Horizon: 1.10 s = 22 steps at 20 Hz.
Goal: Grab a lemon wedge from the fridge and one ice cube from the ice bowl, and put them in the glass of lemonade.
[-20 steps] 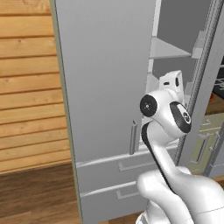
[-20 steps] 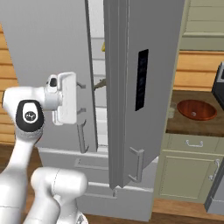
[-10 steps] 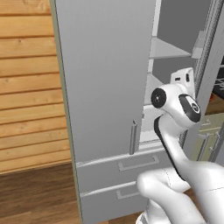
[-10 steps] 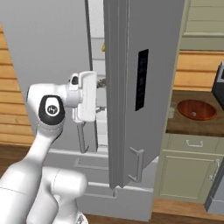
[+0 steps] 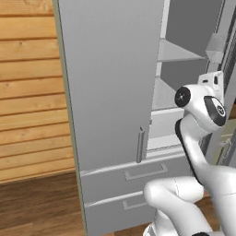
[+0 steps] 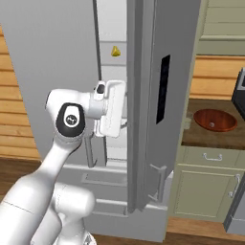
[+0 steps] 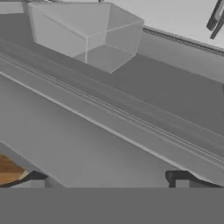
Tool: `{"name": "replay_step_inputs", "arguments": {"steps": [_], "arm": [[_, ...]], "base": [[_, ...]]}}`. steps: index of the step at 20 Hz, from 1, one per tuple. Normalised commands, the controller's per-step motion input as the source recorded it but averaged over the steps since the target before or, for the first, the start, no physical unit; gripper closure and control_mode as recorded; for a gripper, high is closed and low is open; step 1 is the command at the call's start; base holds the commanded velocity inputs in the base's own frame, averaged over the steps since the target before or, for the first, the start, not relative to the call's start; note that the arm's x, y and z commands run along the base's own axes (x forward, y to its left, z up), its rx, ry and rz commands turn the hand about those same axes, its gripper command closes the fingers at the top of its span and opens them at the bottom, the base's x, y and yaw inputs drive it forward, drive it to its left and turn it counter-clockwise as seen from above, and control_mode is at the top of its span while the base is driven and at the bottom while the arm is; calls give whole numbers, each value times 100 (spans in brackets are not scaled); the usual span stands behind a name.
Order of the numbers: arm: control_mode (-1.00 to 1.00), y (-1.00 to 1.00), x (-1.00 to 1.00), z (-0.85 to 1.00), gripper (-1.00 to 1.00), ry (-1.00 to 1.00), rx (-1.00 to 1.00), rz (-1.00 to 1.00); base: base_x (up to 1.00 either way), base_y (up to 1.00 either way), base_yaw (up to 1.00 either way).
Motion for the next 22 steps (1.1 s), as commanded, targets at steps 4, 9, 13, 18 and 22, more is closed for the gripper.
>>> {"name": "replay_step_inputs", "arguments": {"steps": [4,9,13,18,22], "arm": [[-100,-82,0,-10,-100,0,5,-6],[-100,-96,0,-7,-100,0,6,-6],[-100,-100,0,-1,-100,0,10,-5],[-100,-91,0,0,-100,0,9,-3],[-100,-56,-8,0,-100,0,5,0]], "base": [[0,0,0],[0,0,0],[0,0,0],[0,0,0],[0,0,0]]}}
